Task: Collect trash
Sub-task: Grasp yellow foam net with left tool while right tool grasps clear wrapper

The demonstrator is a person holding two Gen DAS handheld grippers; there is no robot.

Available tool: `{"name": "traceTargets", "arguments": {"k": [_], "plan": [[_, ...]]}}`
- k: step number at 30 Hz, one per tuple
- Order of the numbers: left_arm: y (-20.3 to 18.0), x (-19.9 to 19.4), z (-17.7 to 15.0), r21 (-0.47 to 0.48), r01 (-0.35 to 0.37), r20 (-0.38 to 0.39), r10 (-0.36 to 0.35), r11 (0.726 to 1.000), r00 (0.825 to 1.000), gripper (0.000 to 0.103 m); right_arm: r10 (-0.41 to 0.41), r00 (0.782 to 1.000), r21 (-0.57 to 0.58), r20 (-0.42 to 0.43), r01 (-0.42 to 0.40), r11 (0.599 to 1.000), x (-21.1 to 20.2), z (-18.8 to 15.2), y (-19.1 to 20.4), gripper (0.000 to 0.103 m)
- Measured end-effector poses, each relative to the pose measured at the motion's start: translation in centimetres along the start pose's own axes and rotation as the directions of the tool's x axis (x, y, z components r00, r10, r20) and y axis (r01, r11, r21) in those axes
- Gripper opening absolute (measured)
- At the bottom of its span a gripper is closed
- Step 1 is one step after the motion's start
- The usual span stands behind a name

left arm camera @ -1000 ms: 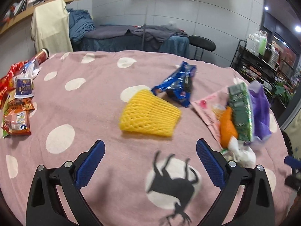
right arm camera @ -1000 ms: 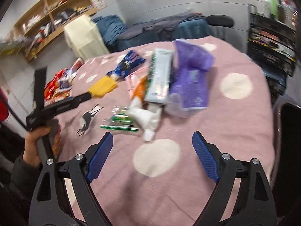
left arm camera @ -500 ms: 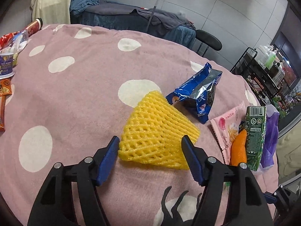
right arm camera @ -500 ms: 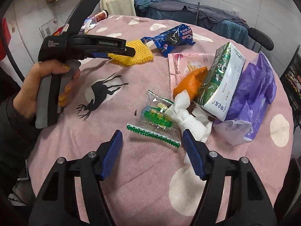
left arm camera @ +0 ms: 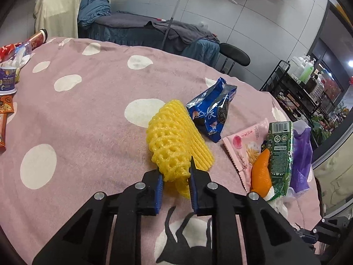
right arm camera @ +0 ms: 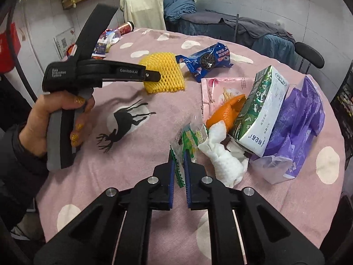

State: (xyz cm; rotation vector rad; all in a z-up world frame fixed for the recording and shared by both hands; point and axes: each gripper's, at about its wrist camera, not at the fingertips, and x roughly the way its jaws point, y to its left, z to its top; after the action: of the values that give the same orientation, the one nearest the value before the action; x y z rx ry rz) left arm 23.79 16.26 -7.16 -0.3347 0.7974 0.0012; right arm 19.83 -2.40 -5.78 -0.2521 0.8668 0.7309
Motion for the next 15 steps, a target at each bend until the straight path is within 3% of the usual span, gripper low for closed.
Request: {"name": "traceTargets", "arguments": {"k": [7,15], "plan": [[-1.8,-4.2,-1.7,0.025,0.026,0.079,-0.028,0.999,0.996,0.019,0.061,0.996,0.071,0.068,-0.065,0.995,-3.1,-1.1,-0.5,0.009],[-4.6,-7.2,-4.5,0.067,0.085,0.095,-0.091,0.994,0.991,0.02,0.071,0.987,0.155,0.145,-0.093,0.984,-7.2,-4.0,-1.4,0.009]]}}
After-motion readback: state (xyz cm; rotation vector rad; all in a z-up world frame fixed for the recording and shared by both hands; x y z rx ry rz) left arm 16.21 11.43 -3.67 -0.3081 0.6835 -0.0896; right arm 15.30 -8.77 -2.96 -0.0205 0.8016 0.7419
